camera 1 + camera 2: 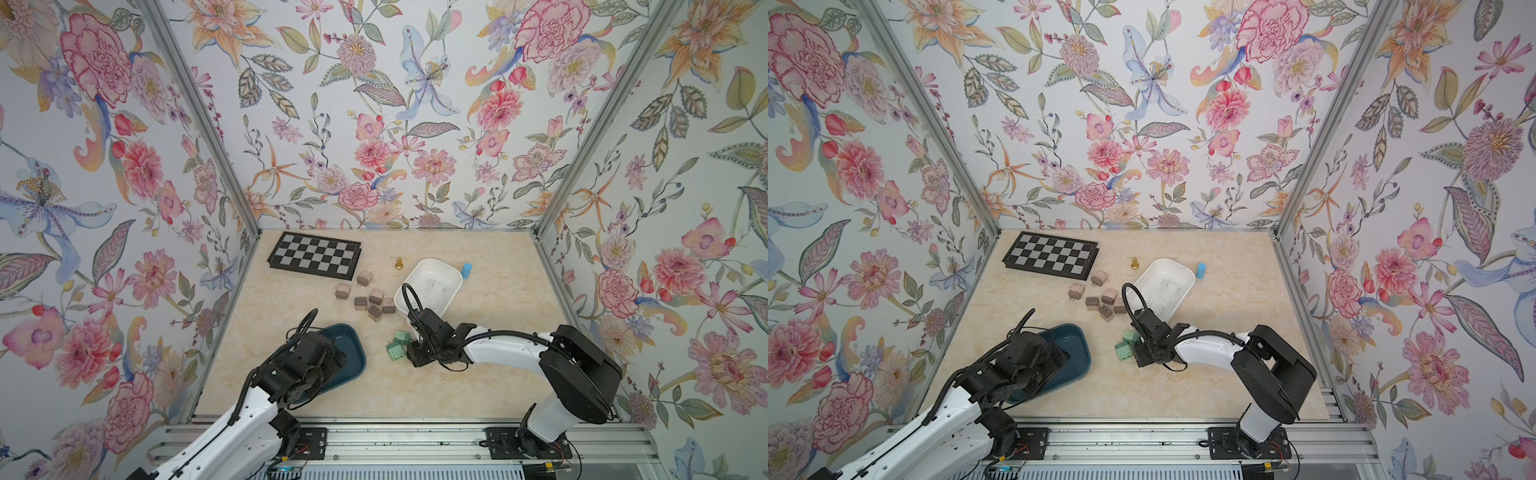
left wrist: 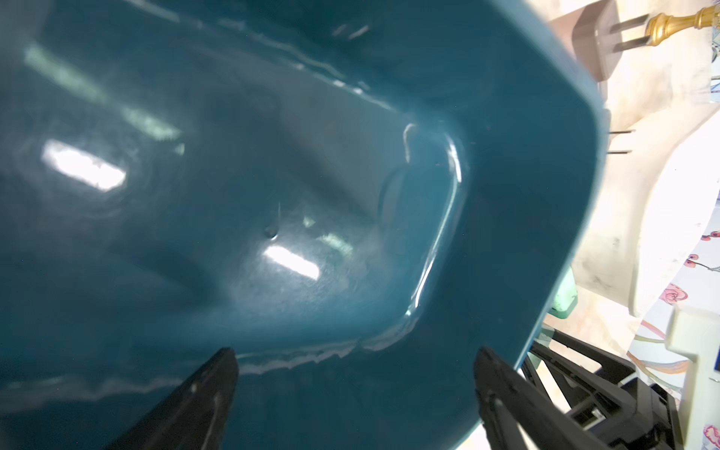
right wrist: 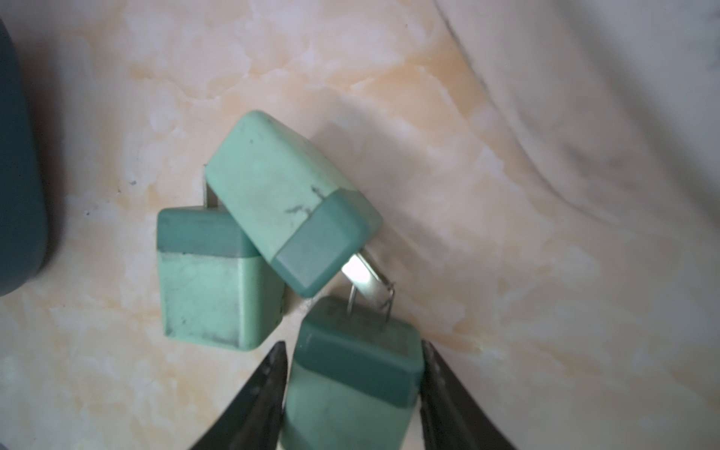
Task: Place the plugs by color into the storage box
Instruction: Adjust the storage box at the center of the board.
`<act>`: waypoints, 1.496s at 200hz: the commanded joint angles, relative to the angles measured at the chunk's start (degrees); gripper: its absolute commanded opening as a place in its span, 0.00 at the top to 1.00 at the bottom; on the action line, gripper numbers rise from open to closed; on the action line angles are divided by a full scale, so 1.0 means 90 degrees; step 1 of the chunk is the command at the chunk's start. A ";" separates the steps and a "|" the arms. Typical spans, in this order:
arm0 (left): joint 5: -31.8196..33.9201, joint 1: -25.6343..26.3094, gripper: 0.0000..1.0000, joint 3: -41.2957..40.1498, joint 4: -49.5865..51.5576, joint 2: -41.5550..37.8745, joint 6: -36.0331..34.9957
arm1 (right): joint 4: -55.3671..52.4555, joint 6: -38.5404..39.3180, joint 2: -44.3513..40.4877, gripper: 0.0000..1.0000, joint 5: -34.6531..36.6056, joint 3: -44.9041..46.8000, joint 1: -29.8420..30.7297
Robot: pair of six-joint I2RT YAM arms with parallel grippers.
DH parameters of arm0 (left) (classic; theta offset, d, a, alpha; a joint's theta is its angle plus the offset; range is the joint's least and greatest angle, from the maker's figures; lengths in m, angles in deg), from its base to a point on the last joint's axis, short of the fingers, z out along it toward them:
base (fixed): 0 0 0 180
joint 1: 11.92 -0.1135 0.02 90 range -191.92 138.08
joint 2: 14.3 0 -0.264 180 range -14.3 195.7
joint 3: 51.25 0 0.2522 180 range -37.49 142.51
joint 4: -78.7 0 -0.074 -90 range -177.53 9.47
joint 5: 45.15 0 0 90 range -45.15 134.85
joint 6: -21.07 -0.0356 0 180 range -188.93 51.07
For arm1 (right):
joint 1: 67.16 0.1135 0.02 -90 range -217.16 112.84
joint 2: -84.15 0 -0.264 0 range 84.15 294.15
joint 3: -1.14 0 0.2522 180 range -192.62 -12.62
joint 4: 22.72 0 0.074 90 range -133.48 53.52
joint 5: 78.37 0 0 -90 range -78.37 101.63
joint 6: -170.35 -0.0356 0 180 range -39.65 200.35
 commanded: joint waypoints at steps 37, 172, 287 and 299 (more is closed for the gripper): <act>0.0968 0.0061 0.07 0.1215 -0.0356 0.1674 -0.1608 | 0.0016 -0.0022 -0.0075 0.48 -0.0091 0.0017 -0.0054; 0.1072 -0.1619 0.30 0.1762 -0.3299 0.4347 -0.3087 | -0.0162 -0.0012 -0.0330 0.56 -0.0214 0.0099 -0.0348; 0.0559 -0.2372 0.17 0.2157 -0.2884 0.3397 -0.4038 | -0.1605 0.0044 -0.1122 0.65 -0.0666 -0.1354 -0.1193; 0.0564 -0.2290 0.16 0.2083 -0.2784 0.3206 -0.4030 | -0.1763 0.0270 -0.0809 0.65 -0.0712 -0.1827 -0.1514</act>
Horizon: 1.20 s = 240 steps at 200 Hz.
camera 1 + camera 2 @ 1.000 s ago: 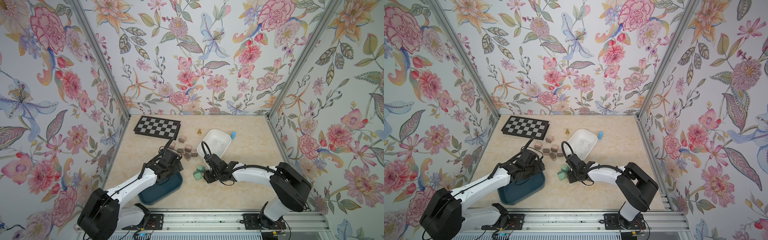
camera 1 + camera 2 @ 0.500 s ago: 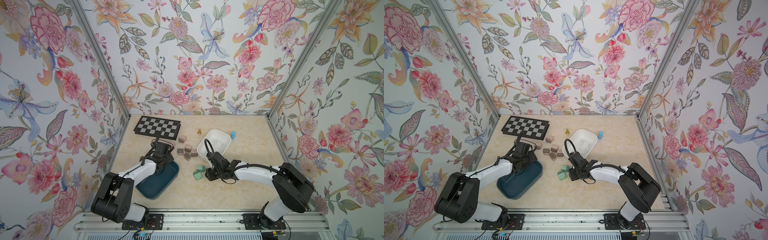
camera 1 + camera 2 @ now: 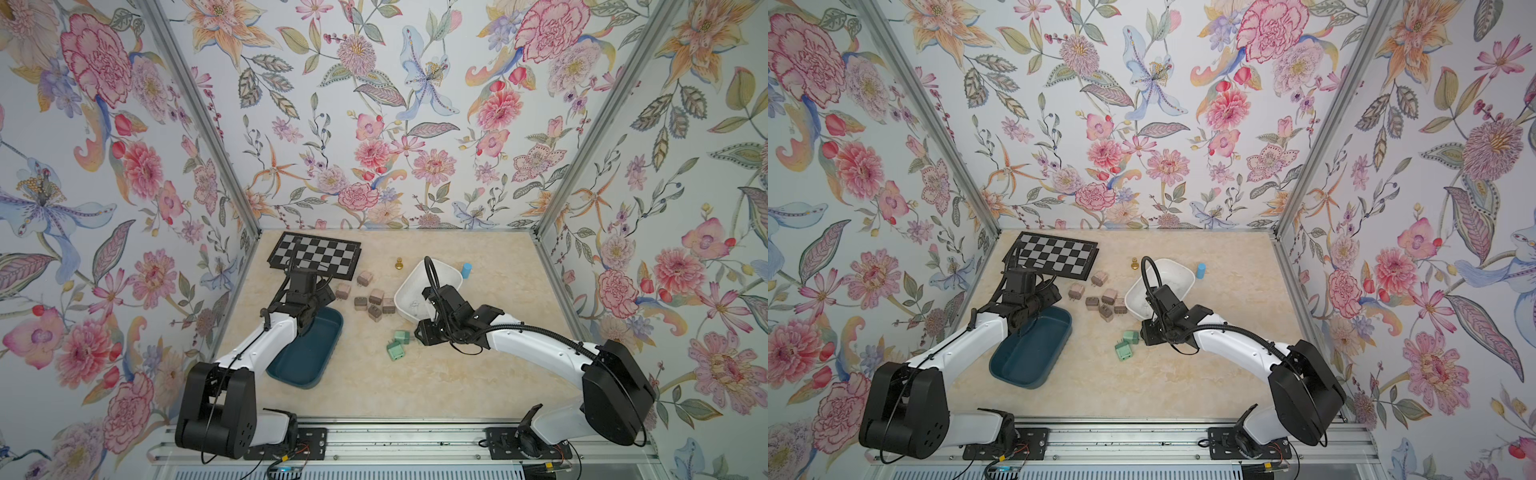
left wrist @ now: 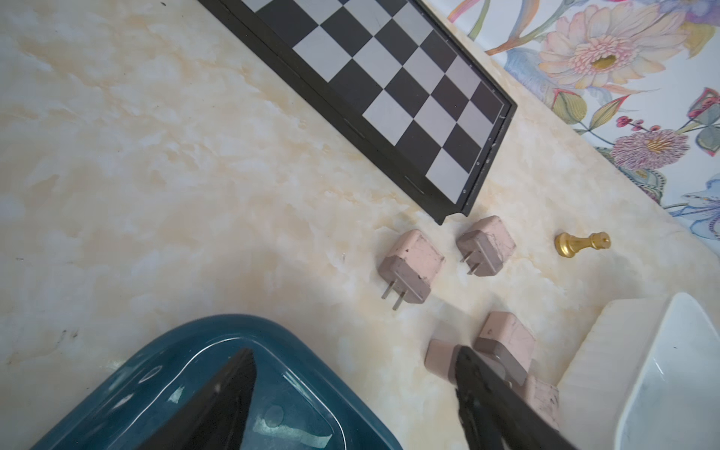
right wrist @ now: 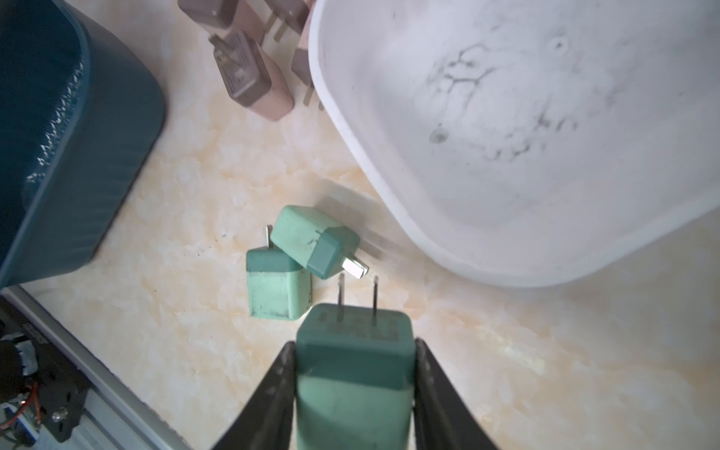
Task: Place the plugs by color into the storage box
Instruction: Adjust the storage box at the center of the board, then place the plug in the storage box, then move the storage box to the center of the board.
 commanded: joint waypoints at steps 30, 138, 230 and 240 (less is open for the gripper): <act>0.0077 0.0497 0.12 -0.0325 0.0517 -0.0664 -0.0146 | -0.0685 0.0840 0.1580 0.65 -0.0220 -0.2167 -0.1193; -0.0062 0.0772 0.10 -0.0828 0.0543 -0.1092 -0.0098 | -0.0866 0.1153 0.3959 0.19 -0.0126 -0.3643 -0.1421; -0.0037 0.1115 0.10 -0.0790 0.0275 -0.0896 0.0150 | -0.1079 0.1644 0.2584 0.00 -0.0107 -0.2068 -0.2118; -0.0037 0.1175 0.10 -0.0794 0.0216 -0.0849 0.0184 | -0.1167 0.1792 0.2451 0.01 -0.0079 -0.1885 -0.2330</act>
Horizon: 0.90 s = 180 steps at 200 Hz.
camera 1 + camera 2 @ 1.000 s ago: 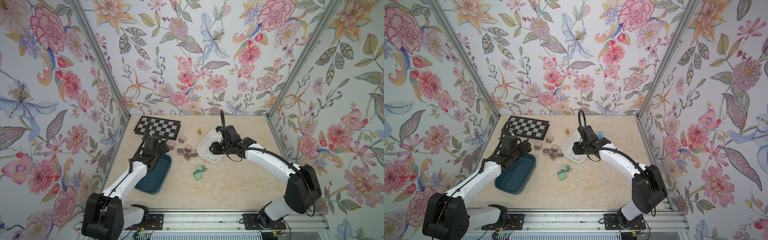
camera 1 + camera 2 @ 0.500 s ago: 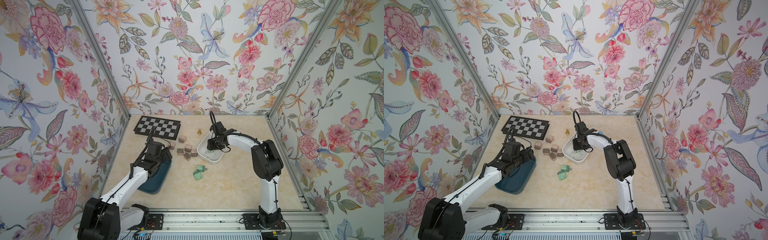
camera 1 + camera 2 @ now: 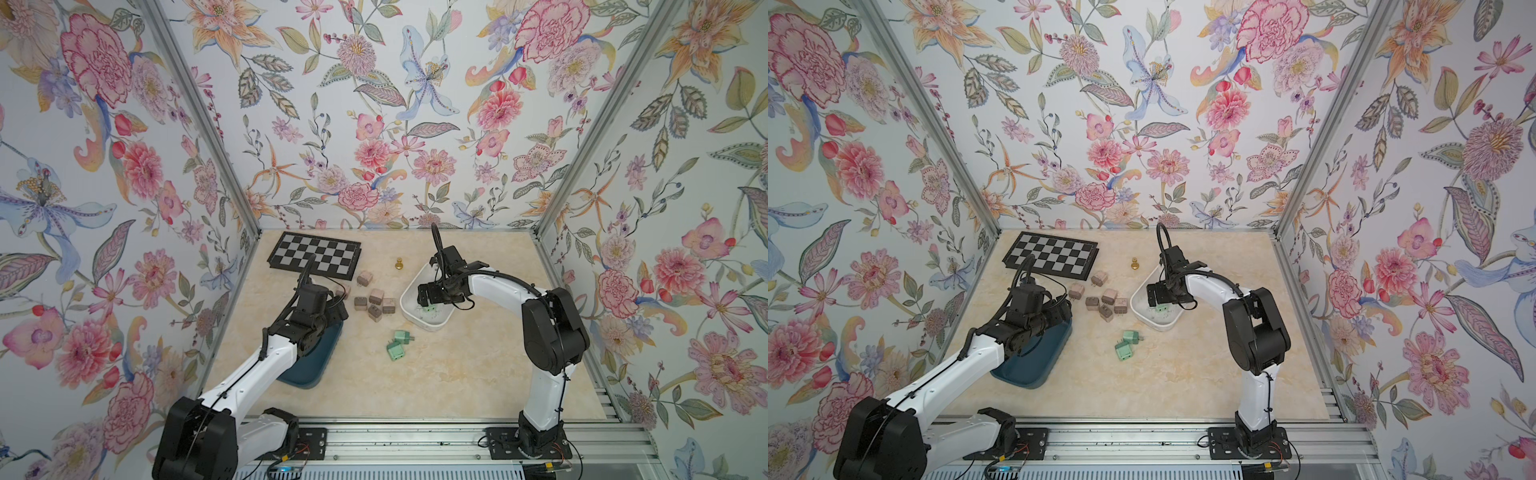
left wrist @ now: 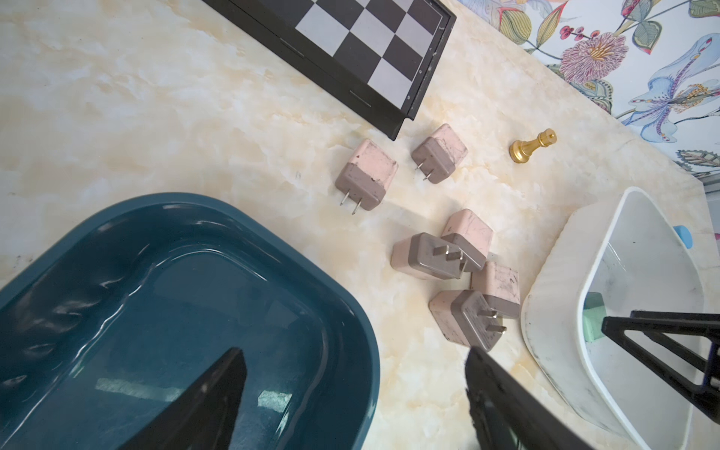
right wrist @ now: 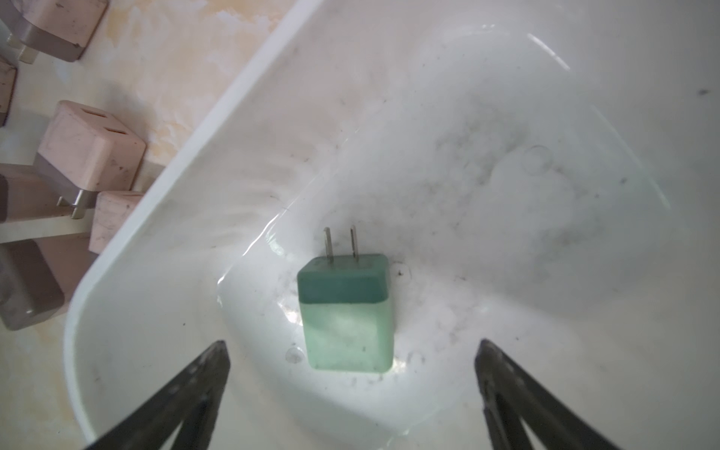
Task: Place the plugs by color into the storage box
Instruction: Move the storage box to the center of the board, then pick up the plug from the center of the board.
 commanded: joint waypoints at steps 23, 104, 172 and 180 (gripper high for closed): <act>-0.0027 0.0262 0.10 -0.0050 -0.0262 0.0245 0.0231 | -0.0544 0.0785 -0.0684 0.01 0.0311 0.0788 -0.1000; 0.0152 0.0409 0.02 0.0205 -0.0022 0.0324 0.0357 | -0.0954 0.0410 -0.1885 0.02 0.0463 0.0691 0.0079; 0.0224 0.0409 0.01 0.0079 0.0170 0.0013 0.0377 | -0.0944 0.0217 -0.0757 0.04 0.0519 0.0286 0.2340; 0.0241 0.0409 0.00 0.0055 0.0233 -0.0042 0.0382 | -0.0940 0.0258 -0.0650 0.04 0.0540 0.0251 0.2441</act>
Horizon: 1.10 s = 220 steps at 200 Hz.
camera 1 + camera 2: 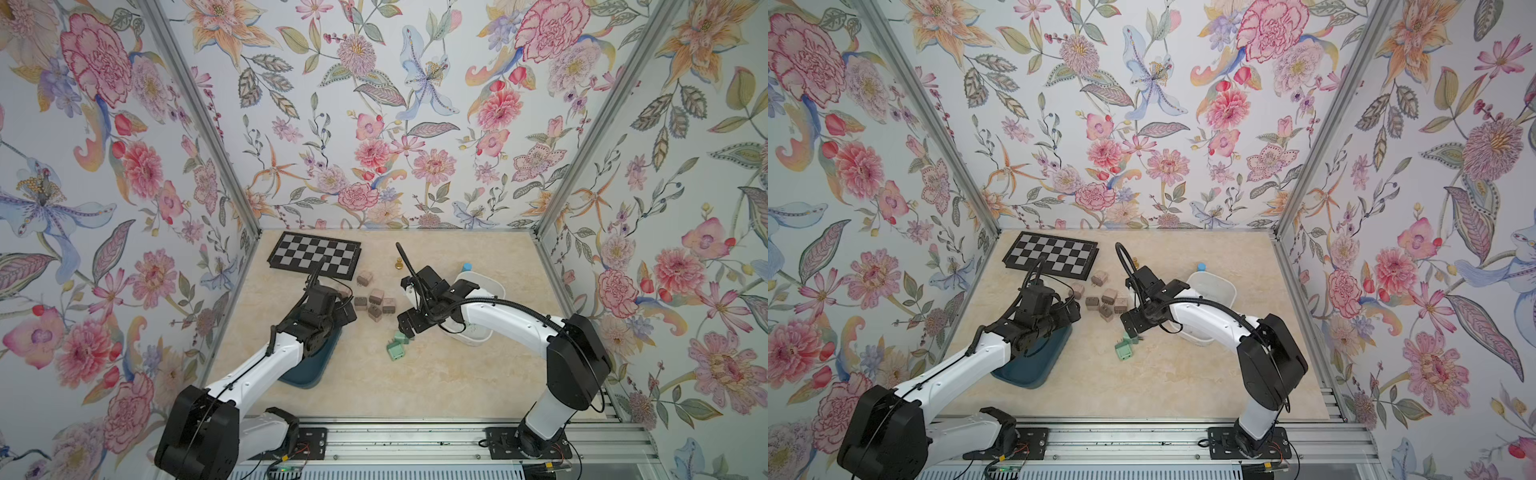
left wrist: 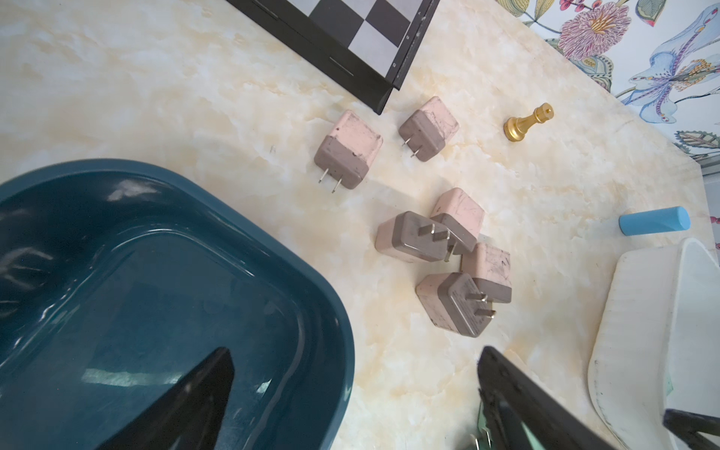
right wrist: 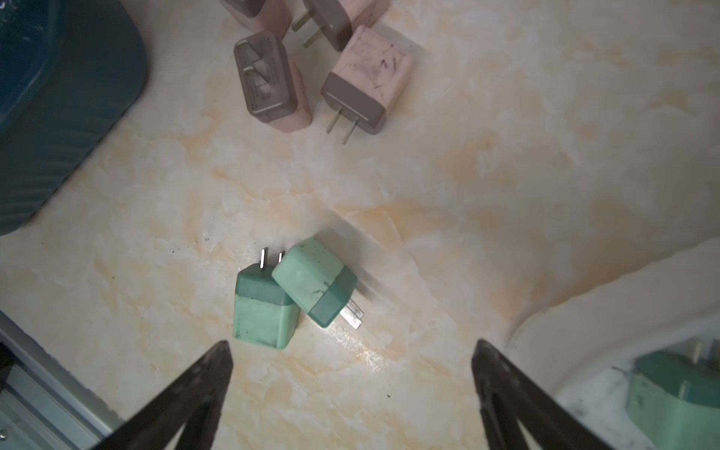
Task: Place the plugs by color into the storage box
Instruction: Pick up the plug from the center of the board.
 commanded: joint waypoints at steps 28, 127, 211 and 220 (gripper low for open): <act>0.0260 0.0071 0.01 -0.0070 0.0376 -0.0445 0.0071 | -0.0252 0.0153 0.0744 0.06 0.0224 -0.0310 0.0345; 0.0440 0.0060 0.02 -0.0181 0.0503 -0.0647 0.0122 | 0.0332 0.0515 0.1444 0.38 -0.0614 -0.0605 -0.0255; 0.0461 0.0052 0.03 -0.0203 0.0427 -0.0542 0.0120 | 0.0650 -0.0005 0.1325 0.75 -0.0588 -0.0111 -0.0115; 0.0459 0.0054 0.03 -0.0203 0.0416 -0.0542 0.0124 | 0.0649 0.0008 0.1303 0.77 -0.0528 -0.0101 -0.0151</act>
